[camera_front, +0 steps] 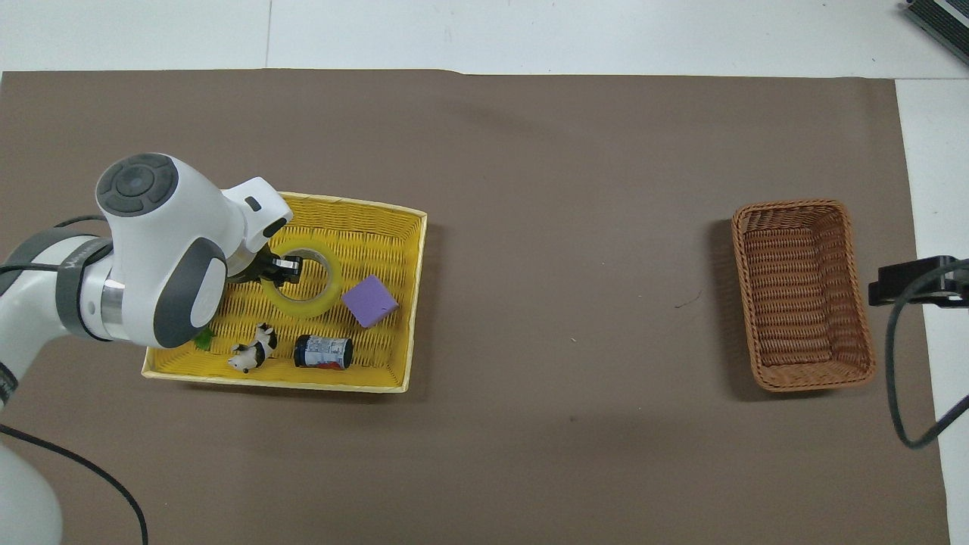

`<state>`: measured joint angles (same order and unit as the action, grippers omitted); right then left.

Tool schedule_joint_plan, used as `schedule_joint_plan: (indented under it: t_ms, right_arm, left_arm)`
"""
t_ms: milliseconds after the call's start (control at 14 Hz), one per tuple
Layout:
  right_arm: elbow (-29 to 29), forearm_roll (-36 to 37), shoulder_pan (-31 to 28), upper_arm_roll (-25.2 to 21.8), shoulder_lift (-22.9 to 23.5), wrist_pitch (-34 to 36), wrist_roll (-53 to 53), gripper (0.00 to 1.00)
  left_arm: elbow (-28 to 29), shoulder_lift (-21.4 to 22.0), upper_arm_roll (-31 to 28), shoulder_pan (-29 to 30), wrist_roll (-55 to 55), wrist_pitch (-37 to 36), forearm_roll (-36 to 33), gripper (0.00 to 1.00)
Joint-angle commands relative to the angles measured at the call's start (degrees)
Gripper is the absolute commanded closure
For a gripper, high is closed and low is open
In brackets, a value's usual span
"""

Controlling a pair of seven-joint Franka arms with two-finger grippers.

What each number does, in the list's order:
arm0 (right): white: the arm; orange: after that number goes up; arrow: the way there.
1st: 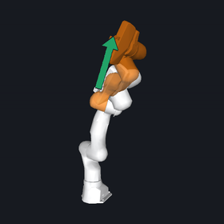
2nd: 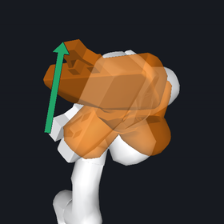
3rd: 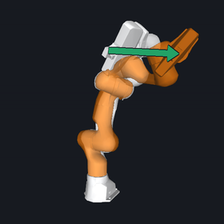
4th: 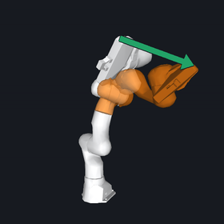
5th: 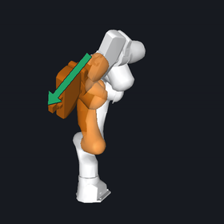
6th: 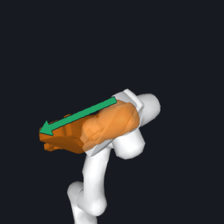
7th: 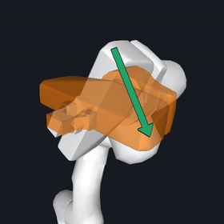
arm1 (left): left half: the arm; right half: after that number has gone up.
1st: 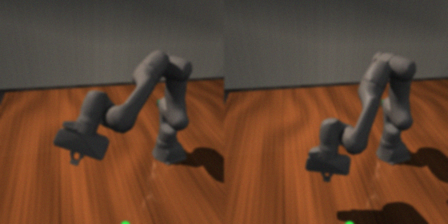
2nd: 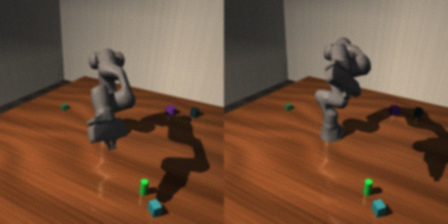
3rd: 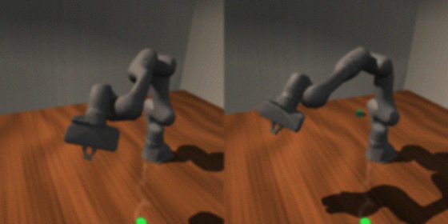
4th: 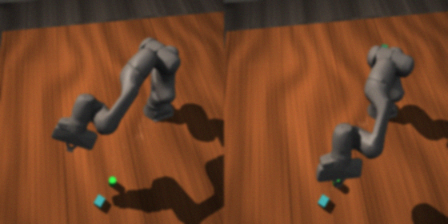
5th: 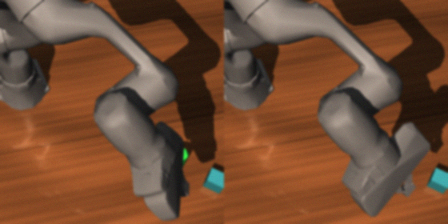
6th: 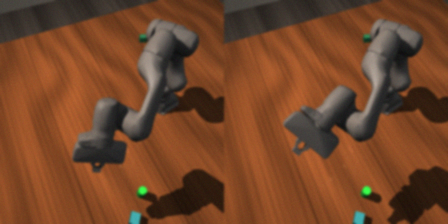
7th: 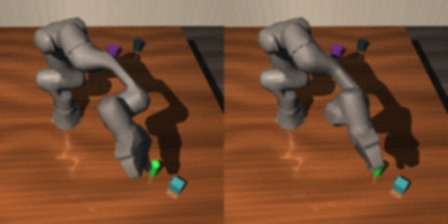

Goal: Move tape to another basket
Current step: 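Carry the tape toward the basket while the right gripper reaches it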

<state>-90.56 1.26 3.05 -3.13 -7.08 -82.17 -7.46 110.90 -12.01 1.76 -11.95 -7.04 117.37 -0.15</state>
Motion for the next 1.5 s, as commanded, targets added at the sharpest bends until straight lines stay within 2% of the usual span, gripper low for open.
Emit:
schedule_joint_plan:
  t_ms: [0,143,500,786,857,929,1143,1286,1429]
  right_arm:
    - [-3.0,-1.1,-0.8,0.1,-2.1,0.3,1.8,0.00]
    - [-3.0,-1.0,-0.9,0.1,-2.1,-0.1,1.7,0.00]
    - [-3.3,-1.2,-0.6,0.4,-1.4,-2.4,1.0,0.00]
    - [-3.4,-1.3,-1.2,0.4,-0.3,-5.7,1.2,0.00]
    - [-3.3,-2.8,-0.9,0.4,0.4,-6.6,1.1,0.00]
    - [-3.4,-7.3,-0.9,0.4,0.8,-8.3,1.0,0.00]
    - [-3.4,-15.8,-0.5,0.6,1.7,-10.4,1.3,0.00]
    - [-3.7,-22.4,0.0,0.9,2.9,-12.7,1.0,0.00]
    - [-3.8,-27.0,2.3,1.0,5.6,-16.6,0.3,0.00]
  left_arm:
    - [-3.2,1.9,-0.7,0.2,-0.9,-5.2,0.4,1.00]
    - [-5.4,3.3,-0.7,0.9,-1.0,-9.0,0.9,1.00]
    - [-7.2,8.6,-0.1,0.1,-2.6,-12.2,1.9,1.00]
    - [-9.2,8.8,3.8,-1.0,-7.4,-17.1,3.7,1.00]
    - [-9.2,8.8,4.9,-0.9,-8.4,-16.6,7.3,1.00]
    - [-10.2,8.6,5.4,-0.9,-11.3,-16.5,10.8,1.00]
    - [-11.1,8.1,8.9,-2.0,-22.0,-14.4,17.2,1.00]
    - [-11.0,8.1,11.2,-3.6,-22.2,-10.2,19.7,1.00]
    - [-10.6,8.1,12.0,-7.8,-22.4,-5.4,21.3,1.00]
